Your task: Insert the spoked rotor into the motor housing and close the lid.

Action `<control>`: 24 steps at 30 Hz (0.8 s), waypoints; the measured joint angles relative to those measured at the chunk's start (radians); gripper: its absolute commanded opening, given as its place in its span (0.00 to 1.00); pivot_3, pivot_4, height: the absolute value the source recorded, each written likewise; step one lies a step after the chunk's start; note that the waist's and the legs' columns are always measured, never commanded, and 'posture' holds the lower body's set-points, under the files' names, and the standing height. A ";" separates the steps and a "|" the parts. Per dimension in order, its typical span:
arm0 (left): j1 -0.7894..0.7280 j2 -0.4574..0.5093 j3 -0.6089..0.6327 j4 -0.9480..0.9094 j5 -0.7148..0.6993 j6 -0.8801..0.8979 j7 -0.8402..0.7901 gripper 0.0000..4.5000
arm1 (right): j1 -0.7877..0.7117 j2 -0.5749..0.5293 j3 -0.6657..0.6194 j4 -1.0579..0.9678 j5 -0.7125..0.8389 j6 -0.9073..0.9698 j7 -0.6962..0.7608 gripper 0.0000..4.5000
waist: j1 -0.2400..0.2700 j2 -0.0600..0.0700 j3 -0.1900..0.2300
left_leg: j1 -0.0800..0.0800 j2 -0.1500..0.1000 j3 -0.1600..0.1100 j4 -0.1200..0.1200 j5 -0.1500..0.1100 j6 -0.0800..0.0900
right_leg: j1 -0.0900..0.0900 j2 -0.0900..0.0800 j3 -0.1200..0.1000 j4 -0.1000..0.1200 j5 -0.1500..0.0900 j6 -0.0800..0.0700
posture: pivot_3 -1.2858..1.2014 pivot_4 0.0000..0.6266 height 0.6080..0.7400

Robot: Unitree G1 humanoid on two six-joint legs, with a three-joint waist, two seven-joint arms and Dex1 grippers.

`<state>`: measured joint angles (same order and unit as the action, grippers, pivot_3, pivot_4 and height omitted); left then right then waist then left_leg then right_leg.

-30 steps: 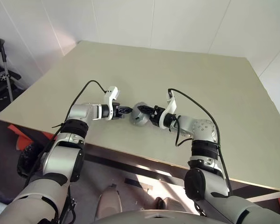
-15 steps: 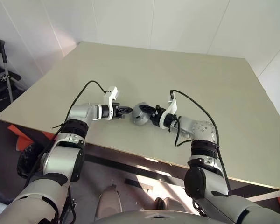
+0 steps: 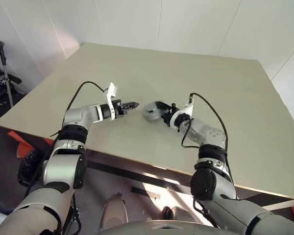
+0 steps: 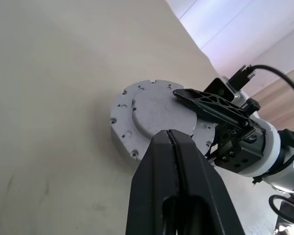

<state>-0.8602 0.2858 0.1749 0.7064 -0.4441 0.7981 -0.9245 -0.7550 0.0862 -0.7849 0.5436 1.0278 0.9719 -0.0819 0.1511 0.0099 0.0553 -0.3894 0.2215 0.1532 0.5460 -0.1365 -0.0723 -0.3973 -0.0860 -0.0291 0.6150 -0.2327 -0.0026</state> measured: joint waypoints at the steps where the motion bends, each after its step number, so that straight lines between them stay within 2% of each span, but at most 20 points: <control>1: 0.002 0.001 0.014 -0.003 -0.007 0.001 0.007 0.00 | -0.013 0.003 -0.009 0.000 0.020 -0.009 -0.004 0.43 | 0.000 0.000 0.000 | -0.001 0.000 0.000 0.000 0.000 0.000 | -0.001 0.000 0.000 0.001 0.000 0.000 | 0.52 0.00 1.00; 7: 0.004 -0.027 0.112 -0.002 -0.086 0.032 0.068 0.00 | -0.055 0.021 0.008 -0.049 0.142 0.014 -0.030 0.43 | -0.001 0.000 0.000 | -0.002 0.001 0.000 0.000 -0.001 0.002 | -0.003 0.002 0.000 0.002 0.000 0.000 | 0.52 0.00 1.00; 14: -0.044 -0.072 0.344 0.049 -0.256 0.056 0.222 0.00 | -0.045 0.024 0.078 -0.123 0.221 0.085 -0.049 0.43 | 0.001 0.000 0.000 | -0.004 0.001 -0.001 0.001 -0.001 0.003 | -0.004 0.001 0.000 0.002 0.000 0.000 | 0.52 0.00 1.00; 20: -0.055 -0.087 0.403 0.052 -0.321 0.073 0.300 0.00 | -0.012 0.016 0.121 -0.129 0.231 0.075 -0.053 0.43 | 0.002 0.000 0.000 | -0.005 0.001 -0.001 0.002 -0.001 0.002 | -0.004 0.001 -0.001 0.002 0.000 0.000 | 0.52 0.00 1.00; 24: -0.055 -0.097 0.399 0.052 -0.331 0.110 0.309 0.00 | -0.007 0.015 0.144 -0.129 0.231 0.062 -0.053 0.43 | 0.002 0.000 0.000 | -0.006 0.001 -0.002 0.003 -0.001 0.002 | -0.004 0.001 -0.001 0.002 0.001 0.001 | 0.52 0.00 1.00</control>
<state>-0.9151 0.1886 0.5742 0.7587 -0.7756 0.9079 -0.6156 -0.7624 0.1009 -0.6409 0.4142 1.2588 1.0334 -0.1351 0.1530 0.0097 0.0554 -0.3951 0.2224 0.1514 0.5493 -0.1379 -0.0699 -0.4012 -0.0845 -0.0305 0.6168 -0.2322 -0.0019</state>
